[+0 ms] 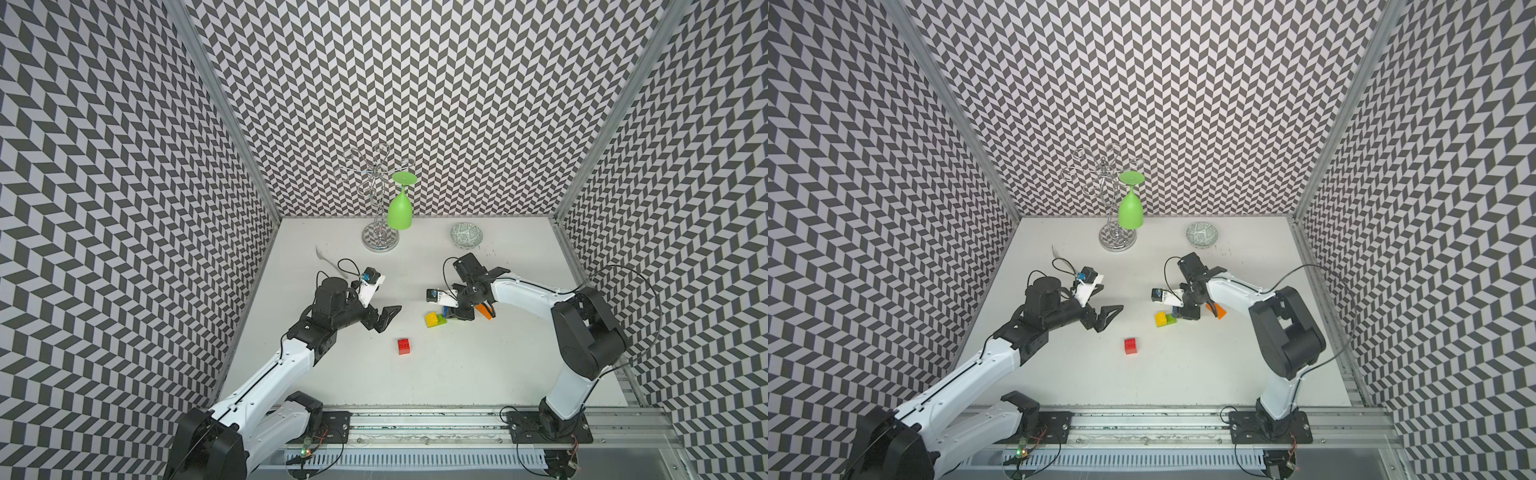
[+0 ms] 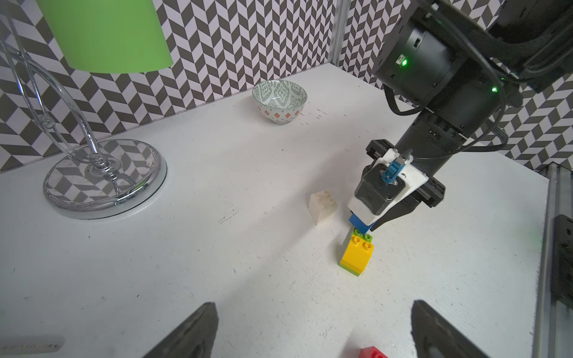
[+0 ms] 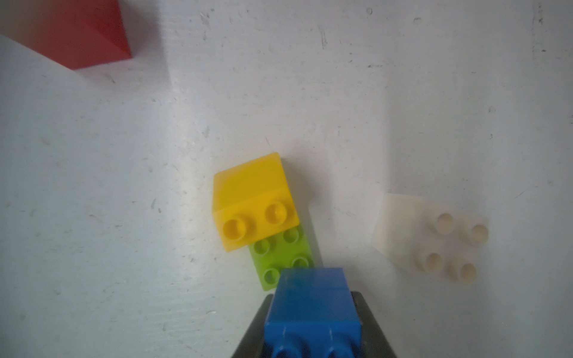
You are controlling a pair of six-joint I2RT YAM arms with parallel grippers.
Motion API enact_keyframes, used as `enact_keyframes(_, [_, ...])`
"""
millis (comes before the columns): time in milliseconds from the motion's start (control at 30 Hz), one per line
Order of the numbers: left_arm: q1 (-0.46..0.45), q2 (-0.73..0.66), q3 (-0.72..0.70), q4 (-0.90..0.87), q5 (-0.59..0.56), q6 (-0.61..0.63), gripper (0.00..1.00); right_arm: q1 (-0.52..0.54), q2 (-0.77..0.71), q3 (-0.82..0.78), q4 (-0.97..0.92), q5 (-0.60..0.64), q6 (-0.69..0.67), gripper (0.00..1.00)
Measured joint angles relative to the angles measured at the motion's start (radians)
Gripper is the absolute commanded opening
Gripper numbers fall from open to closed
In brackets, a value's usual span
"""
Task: Assemble a fork with lego
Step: Assemble the lego brick with the lego brick.
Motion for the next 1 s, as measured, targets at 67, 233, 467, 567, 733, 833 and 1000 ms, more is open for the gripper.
enact_keyframes(67, [0.000, 0.000, 0.000, 0.000, 0.000, 0.001, 0.99, 0.001, 0.002, 0.000, -0.001, 0.000, -0.002, 0.00])
enact_keyframes(233, [0.000, 0.000, 0.000, 0.000, 0.000, 0.001, 0.99, 0.006, 0.002, 0.000, -0.001, -0.002, -0.011, 0.00])
enact_keyframes(467, [0.000, 0.000, 0.000, 0.000, 0.000, 0.002, 0.99, 0.012, 0.002, 0.000, -0.001, -0.004, -0.026, 0.00])
enact_keyframes(567, [0.000, 0.000, 0.000, 0.000, 0.000, 0.002, 0.99, 0.013, 0.000, -0.003, -0.002, -0.006, -0.027, 0.00])
enact_keyframes(733, [0.000, 0.002, 0.000, 0.000, 0.000, 0.002, 0.98, 0.017, -0.011, -0.021, -0.007, -0.015, -0.027, 0.00])
enact_keyframes(833, [0.000, 0.005, 0.000, 0.000, 0.000, 0.002, 0.99, 0.023, -0.020, -0.029, -0.009, -0.017, -0.027, 0.00])
enact_keyframes(1000, [0.000, 0.007, 0.000, 0.000, 0.000, 0.002, 0.98, 0.026, -0.036, -0.037, -0.013, -0.018, -0.025, 0.00])
